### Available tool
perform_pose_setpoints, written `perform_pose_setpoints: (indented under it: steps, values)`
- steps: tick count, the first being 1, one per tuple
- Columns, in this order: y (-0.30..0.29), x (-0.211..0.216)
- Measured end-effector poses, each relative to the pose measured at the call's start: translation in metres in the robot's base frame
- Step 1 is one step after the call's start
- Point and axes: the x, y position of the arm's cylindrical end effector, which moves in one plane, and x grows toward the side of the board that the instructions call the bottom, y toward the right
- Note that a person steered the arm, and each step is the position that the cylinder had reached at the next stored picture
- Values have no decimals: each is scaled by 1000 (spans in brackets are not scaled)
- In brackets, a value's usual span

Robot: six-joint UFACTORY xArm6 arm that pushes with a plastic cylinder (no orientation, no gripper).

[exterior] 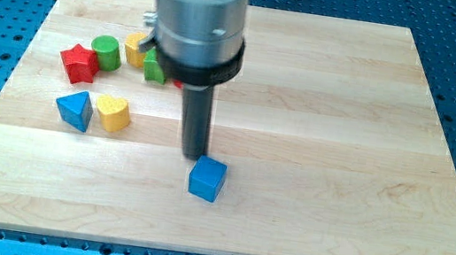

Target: Place the heart and triangle diagonal to each other

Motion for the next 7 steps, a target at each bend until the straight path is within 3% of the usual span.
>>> perform_pose_setpoints:
  steps: [1, 3, 5, 6, 7]
  values:
    - [19, -9]
    - [6, 36]
    - [-113, 36]
    - [-171, 15]
    - [-178, -20]
